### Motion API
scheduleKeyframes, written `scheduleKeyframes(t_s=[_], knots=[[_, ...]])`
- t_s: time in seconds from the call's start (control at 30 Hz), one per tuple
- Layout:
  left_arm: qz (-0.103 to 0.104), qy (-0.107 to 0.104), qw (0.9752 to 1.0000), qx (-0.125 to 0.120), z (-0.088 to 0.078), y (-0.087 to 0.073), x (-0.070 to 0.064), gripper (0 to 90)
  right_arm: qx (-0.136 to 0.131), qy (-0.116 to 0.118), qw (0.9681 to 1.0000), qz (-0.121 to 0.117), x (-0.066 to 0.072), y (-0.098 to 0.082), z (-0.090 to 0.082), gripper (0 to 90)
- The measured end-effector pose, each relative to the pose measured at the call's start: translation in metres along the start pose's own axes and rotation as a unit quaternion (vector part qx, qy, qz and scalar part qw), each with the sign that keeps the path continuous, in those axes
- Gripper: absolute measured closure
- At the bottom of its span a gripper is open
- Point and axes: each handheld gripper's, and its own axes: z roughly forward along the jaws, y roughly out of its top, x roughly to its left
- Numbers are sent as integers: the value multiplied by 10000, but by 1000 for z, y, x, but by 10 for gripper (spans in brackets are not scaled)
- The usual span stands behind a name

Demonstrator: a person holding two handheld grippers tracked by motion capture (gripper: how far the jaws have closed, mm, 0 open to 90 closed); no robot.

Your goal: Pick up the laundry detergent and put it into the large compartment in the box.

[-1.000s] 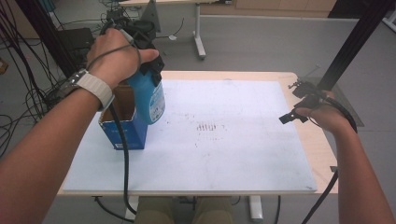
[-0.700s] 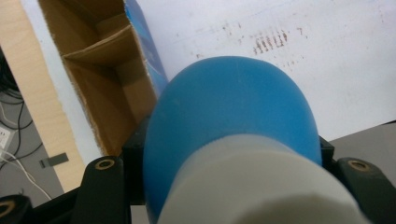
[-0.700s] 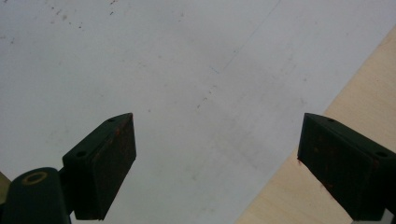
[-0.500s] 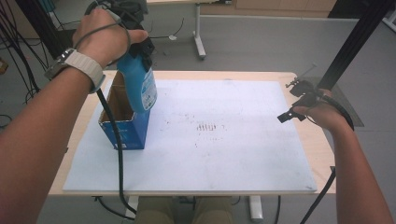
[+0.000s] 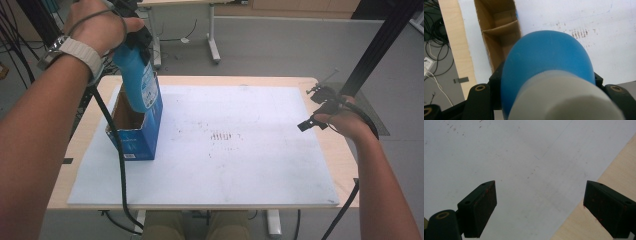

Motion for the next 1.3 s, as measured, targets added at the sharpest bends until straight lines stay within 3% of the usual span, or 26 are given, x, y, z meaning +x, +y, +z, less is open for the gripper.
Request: scheduleKeyframes(t_s=[0.23,0.4,0.9,1.3], knots=[[-112,125,9998,-62,3,2,8,394,7,-13,10000,20,-2,3,1,115],[-249,85,9996,-105,4,2,21,393,33,-23,10000,-7,-1,6,2,116],[-435,185,9988,-135,14,2,32,393,54,-10,10000,20,-2,9,4,115],[-539,197,9983,-50,38,6,44,393,102,0,9999,25,-3,13,8,116]])
